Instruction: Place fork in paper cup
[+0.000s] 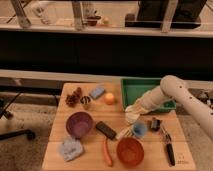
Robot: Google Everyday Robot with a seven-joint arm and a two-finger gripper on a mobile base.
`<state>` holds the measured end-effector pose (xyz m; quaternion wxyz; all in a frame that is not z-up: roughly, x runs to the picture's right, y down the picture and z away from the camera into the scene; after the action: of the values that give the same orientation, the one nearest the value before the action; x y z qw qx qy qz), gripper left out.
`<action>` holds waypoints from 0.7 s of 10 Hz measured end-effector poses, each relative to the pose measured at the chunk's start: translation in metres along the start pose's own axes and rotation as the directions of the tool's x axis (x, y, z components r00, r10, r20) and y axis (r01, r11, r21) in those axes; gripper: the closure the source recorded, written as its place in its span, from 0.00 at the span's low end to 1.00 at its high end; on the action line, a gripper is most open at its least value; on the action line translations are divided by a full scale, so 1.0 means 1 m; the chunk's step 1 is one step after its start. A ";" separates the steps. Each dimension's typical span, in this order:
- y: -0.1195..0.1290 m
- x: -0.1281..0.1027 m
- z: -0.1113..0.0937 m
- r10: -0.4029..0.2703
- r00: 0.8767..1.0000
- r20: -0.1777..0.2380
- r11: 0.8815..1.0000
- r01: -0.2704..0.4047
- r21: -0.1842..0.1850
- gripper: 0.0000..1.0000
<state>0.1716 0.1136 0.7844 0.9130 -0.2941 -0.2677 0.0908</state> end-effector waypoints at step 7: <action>0.001 0.002 0.001 0.004 1.000 0.000 1.000 -0.004 -0.008 0.20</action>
<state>0.1725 0.1154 0.7852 0.9118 -0.2981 -0.2673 0.0913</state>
